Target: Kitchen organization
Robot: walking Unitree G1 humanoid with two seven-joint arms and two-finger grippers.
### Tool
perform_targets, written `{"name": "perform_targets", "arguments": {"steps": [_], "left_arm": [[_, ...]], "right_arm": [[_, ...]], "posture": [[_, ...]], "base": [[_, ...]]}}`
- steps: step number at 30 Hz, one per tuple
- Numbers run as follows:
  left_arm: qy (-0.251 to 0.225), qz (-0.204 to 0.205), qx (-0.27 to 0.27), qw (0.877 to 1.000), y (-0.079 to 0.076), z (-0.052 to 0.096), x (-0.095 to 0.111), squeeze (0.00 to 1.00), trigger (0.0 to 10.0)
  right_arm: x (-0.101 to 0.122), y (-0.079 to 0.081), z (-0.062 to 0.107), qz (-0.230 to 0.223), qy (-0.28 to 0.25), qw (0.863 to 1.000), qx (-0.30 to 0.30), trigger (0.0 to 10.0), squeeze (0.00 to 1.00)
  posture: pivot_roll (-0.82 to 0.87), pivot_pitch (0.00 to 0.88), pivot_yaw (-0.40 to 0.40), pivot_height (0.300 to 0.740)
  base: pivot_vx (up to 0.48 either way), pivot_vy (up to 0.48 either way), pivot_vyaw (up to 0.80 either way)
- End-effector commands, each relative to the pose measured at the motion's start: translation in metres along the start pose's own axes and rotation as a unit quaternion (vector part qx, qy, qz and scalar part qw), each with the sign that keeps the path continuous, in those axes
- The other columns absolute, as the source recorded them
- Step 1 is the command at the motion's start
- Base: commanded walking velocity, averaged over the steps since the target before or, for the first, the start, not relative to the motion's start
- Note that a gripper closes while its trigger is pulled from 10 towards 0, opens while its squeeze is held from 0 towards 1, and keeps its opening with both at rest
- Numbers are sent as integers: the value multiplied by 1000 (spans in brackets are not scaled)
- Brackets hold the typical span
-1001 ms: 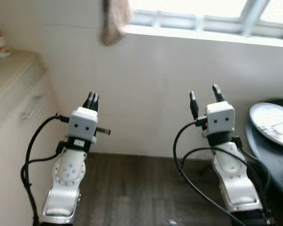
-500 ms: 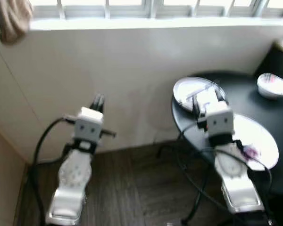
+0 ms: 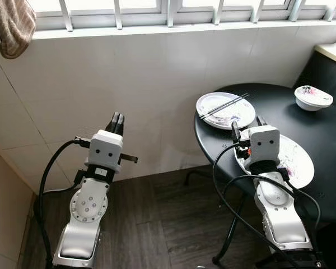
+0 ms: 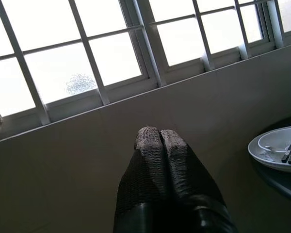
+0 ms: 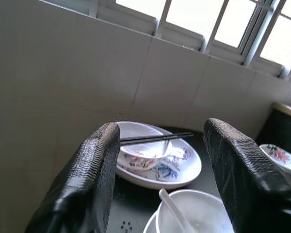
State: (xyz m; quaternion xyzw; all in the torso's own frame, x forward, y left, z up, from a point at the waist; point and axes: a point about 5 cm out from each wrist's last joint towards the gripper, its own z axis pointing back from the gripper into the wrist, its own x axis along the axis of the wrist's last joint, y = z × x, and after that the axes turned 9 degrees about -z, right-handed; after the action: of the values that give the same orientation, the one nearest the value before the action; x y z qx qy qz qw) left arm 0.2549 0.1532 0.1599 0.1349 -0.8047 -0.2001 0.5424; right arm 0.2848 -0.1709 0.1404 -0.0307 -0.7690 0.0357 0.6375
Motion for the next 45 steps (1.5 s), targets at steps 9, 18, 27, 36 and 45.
{"name": "perform_targets", "arguments": {"steps": [9, 18, 27, 36, 45], "left_arm": [[1, 4, -30, 1000, -8, -5, -2, 0, 10000], [-6, 11, -33, 999, -8, -6, -1, 0, 10000], [-6, 12, -32, 999, -7, -7, -1, 0, 10000], [-6, 12, -31, 999, -7, -6, -1, 0, 10000], [-1, 12, -34, 999, -8, -6, -2, 0, 10000]], "right_arm": [[1, -2, -1, 1, 14, 1000, 5, 10000, 0], [2, -3, -1, 8, 16, 1000, 3, 10000, 0], [3, -2, -3, 8, 13, 1000, 3, 10000, 0], [4, -2, -4, 9, 12, 1000, 2, 10000, 0], [5, -2, -5, 10, 6, 1000, 3, 10000, 0]], "posture": [[-102, 4, -3, 740], [-102, 8, 0, 740], [-97, 9, -5, 740], [-94, 10, -6, 740], [-96, 11, -5, 740]], "base": [[0, 0, 0], [254, 0, 0], [358, 0, 0], [343, 0, 0], [233, 0, 0]]}}
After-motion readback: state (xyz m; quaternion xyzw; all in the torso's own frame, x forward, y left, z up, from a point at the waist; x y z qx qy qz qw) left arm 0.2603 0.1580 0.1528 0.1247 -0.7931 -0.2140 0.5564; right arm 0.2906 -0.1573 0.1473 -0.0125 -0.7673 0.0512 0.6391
